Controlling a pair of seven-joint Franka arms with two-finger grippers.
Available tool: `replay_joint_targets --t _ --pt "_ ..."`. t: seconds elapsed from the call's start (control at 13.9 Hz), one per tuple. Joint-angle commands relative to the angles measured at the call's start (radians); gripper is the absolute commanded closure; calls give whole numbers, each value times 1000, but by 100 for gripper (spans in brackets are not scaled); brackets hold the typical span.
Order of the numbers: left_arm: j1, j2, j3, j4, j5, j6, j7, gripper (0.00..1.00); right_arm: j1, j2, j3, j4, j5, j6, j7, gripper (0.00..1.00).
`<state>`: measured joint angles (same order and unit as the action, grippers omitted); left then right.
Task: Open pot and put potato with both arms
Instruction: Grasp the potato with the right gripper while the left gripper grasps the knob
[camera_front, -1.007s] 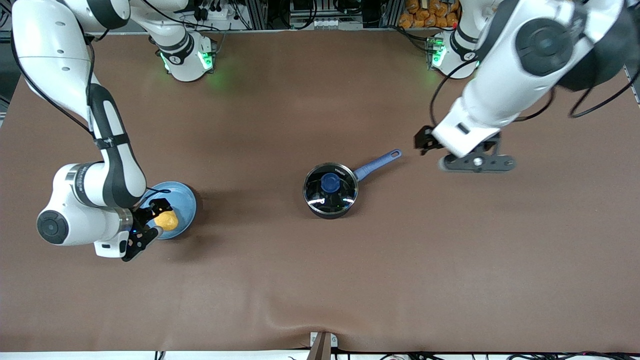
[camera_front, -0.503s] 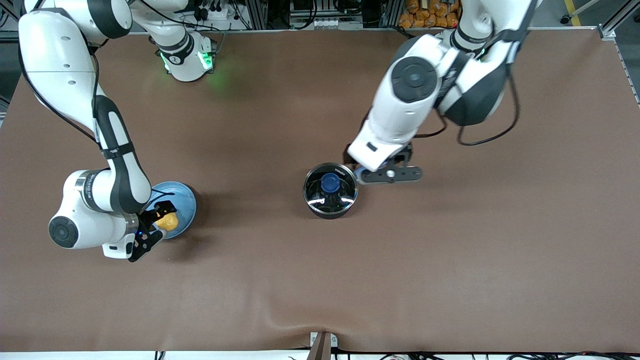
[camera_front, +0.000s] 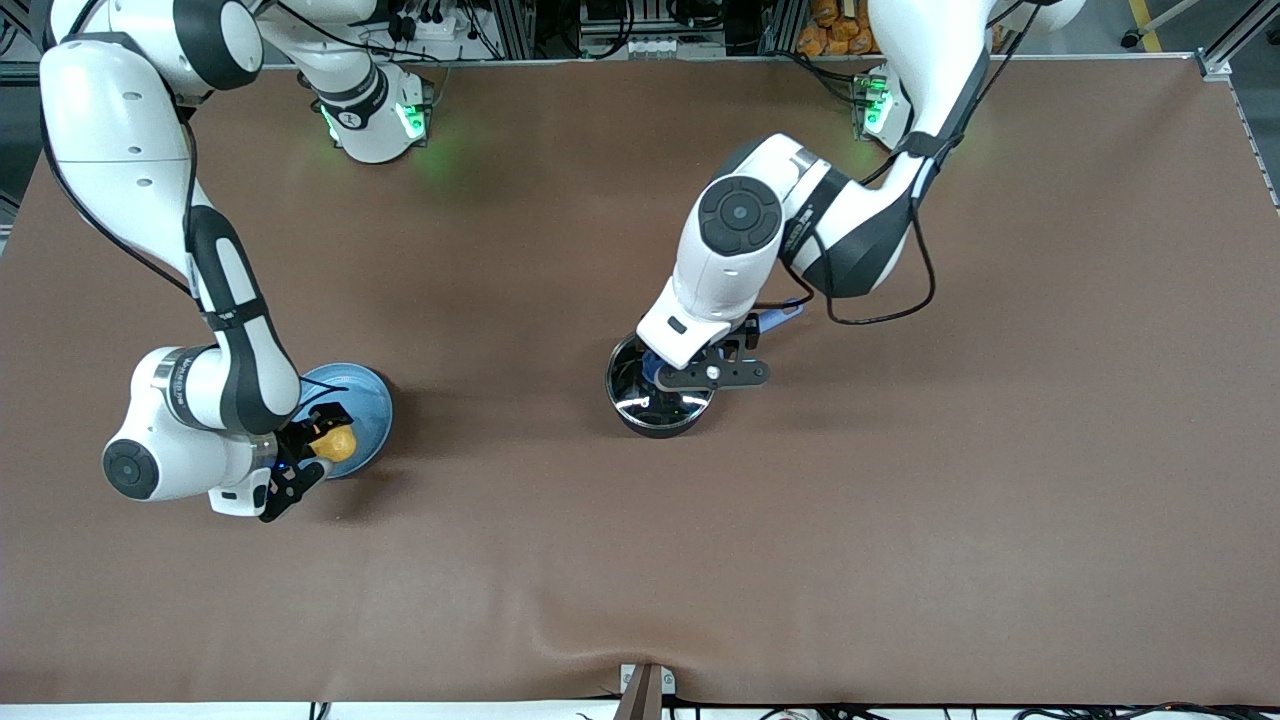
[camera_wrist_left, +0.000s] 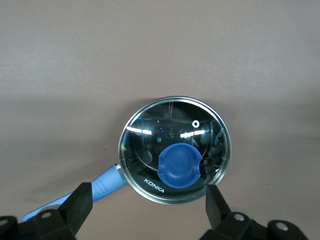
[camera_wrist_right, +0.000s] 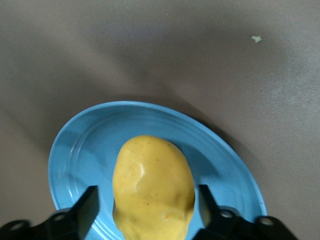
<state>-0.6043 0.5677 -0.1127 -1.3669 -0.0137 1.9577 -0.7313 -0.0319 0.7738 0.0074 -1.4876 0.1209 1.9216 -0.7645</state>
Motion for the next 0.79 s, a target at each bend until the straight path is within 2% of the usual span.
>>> replay_joint_targets --t 0.0,0.07,0.14,0.43,0.58,0.72 --pt "-35 53 8 34 -16 19 -16 0 -13 7 8 10 22 -1 -36 81" --pt "-38 69 10 32 -15 45 -20 0 -11 7 8 12 23 -1 -35 92" --pt "-38 84 8 32 -17 65 -23 0 -11 6 8 13 23 -3 -33 98" --pt "-72 132 13 32 -11 119 -16 0 -3 -30 22 24 32 -18 -16 100" --pt "-72 138 13 25 -2 118 -5 0 6 -51 22 41 94 -21 5 100" --pt "-74 158 13 22 0 118 -3 0 26 -63 25 56 106 -27 60 100"
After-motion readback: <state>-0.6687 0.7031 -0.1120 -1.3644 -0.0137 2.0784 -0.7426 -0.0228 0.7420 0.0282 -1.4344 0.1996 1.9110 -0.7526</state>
